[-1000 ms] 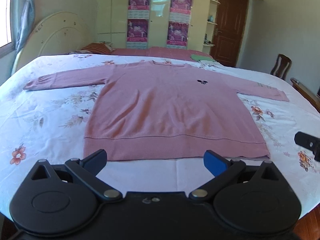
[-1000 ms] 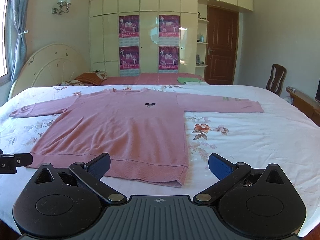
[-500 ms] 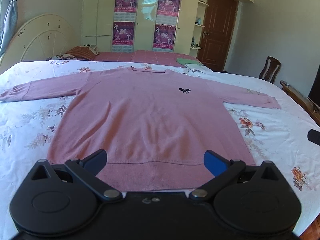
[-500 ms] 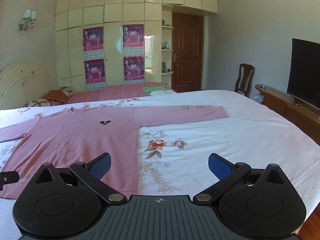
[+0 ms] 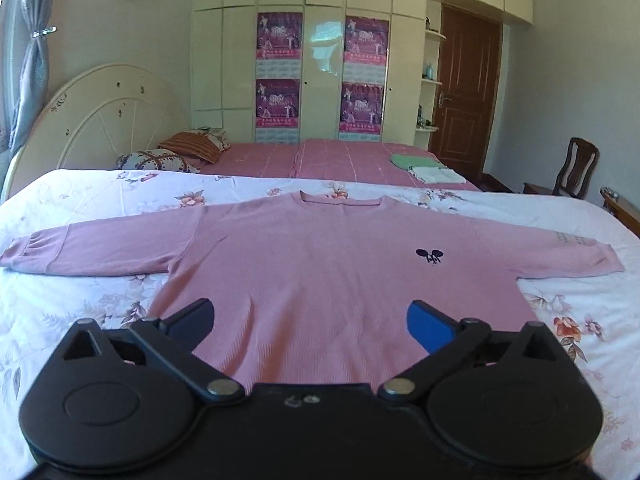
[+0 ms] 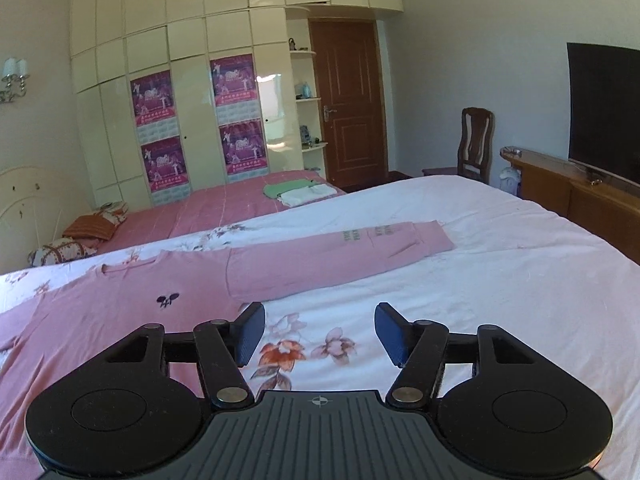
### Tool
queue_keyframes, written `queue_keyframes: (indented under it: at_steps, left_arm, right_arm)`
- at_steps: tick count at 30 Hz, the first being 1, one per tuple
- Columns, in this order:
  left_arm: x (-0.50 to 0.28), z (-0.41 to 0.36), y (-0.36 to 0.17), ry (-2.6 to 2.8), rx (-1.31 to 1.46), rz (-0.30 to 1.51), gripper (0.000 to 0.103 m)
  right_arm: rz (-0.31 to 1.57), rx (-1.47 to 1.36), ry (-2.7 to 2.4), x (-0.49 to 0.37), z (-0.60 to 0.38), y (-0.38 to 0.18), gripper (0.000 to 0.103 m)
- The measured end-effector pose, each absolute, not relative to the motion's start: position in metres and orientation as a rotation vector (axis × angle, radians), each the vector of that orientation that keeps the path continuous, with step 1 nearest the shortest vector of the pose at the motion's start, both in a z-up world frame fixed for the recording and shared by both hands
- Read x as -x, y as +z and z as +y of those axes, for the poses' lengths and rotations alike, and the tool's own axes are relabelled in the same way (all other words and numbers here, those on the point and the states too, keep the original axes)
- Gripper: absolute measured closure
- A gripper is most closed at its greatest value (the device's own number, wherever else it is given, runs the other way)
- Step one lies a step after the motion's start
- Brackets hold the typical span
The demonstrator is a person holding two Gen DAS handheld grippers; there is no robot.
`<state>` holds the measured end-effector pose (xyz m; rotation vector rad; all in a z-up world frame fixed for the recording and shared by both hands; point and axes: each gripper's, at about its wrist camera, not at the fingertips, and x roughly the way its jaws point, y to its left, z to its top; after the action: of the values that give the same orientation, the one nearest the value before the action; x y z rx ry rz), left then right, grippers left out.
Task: Fold small clothes
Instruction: 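Move the right tool to a sweater sleeve cuff and close on it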
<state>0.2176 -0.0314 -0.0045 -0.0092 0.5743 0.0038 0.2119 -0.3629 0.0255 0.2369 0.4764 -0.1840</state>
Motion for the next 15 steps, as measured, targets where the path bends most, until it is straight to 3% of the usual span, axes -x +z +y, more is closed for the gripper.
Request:
queue_keyframes:
  at_steps: [1, 3, 7, 10, 12, 15]
  left_arm:
    - [-0.231, -0.032, -0.007, -0.004, 0.0, 0.587, 0.004]
    - [-0.252, -0.033, -0.013, -0.014, -0.016, 0.595, 0.02]
    - [-0.292, -0.038, -0.029, 0.033, -0.04, 0.617, 0.007]
    - [-0.317, -0.041, -0.039, 0.045, -0.038, 0.625, 0.006]
    - [-0.336, -0.045, -0.046, 0.048, -0.035, 0.638, 0.007]
    - [-0.358, -0.052, -0.054, 0.062, -0.031, 0.66, 0.007]
  right_arm:
    - [0.481, -0.266, -0.188, -0.225, -0.374, 0.025, 0.041]
    - [0.497, -0.318, -0.21, -0.253, -0.398, 0.022, 0.041]
    - [0.513, -0.408, -0.244, -0.308, -0.448, 0.007, 0.042]
    - [0.52, -0.442, -0.28, -0.342, -0.478, -0.007, 0.043]
    - [0.532, -0.469, -0.295, -0.362, -0.497, -0.02, 0.056]
    - [0.554, -0.524, -0.323, -0.382, -0.52, -0.041, 0.059]
